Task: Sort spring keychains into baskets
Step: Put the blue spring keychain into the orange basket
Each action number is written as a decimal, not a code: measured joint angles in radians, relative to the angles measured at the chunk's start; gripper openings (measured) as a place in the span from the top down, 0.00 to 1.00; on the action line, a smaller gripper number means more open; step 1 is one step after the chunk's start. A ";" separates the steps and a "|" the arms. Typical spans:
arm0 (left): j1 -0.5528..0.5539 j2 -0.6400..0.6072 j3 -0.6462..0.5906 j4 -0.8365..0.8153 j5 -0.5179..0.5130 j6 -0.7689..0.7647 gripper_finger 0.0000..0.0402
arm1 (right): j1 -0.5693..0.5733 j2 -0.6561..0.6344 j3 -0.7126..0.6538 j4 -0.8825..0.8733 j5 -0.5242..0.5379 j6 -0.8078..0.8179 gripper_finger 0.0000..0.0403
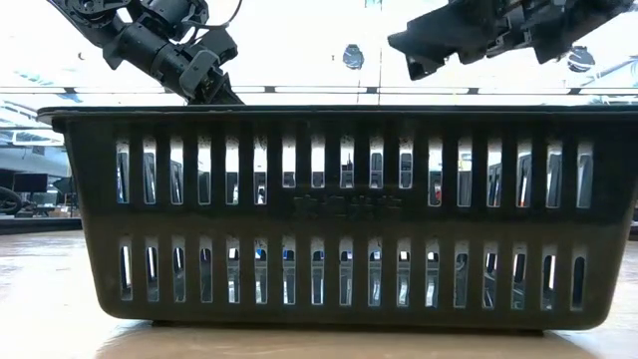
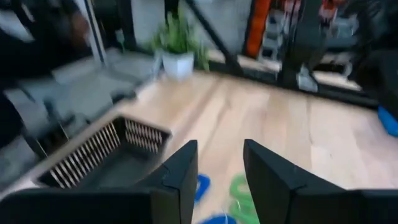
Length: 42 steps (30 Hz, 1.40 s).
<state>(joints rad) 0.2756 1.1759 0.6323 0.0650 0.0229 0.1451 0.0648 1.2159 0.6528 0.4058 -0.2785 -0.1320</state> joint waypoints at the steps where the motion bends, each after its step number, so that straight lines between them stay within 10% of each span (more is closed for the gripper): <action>1: 0.000 0.000 0.000 0.000 0.000 -0.001 0.73 | 0.024 0.017 0.035 -0.063 0.037 -0.026 0.72; 13: 0.000 0.000 0.000 -0.002 0.000 -0.020 0.73 | 0.122 0.303 0.364 -0.491 0.226 -0.086 0.72; 22: 0.000 0.000 0.000 -0.003 0.000 -0.020 0.73 | 0.119 0.524 0.367 -0.281 0.212 -0.138 0.72; 27: 0.000 0.000 0.000 -0.001 0.000 -0.020 0.73 | 0.102 0.618 0.366 -0.165 0.016 -0.154 0.72; 42: 0.000 0.000 0.000 0.058 -0.013 0.010 0.73 | 0.015 0.614 0.366 -0.158 -0.068 -0.106 0.72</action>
<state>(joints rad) 0.2756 1.1761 0.6323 0.1232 0.0098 0.1550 0.0799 1.8302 1.0183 0.2473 -0.3460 -0.2383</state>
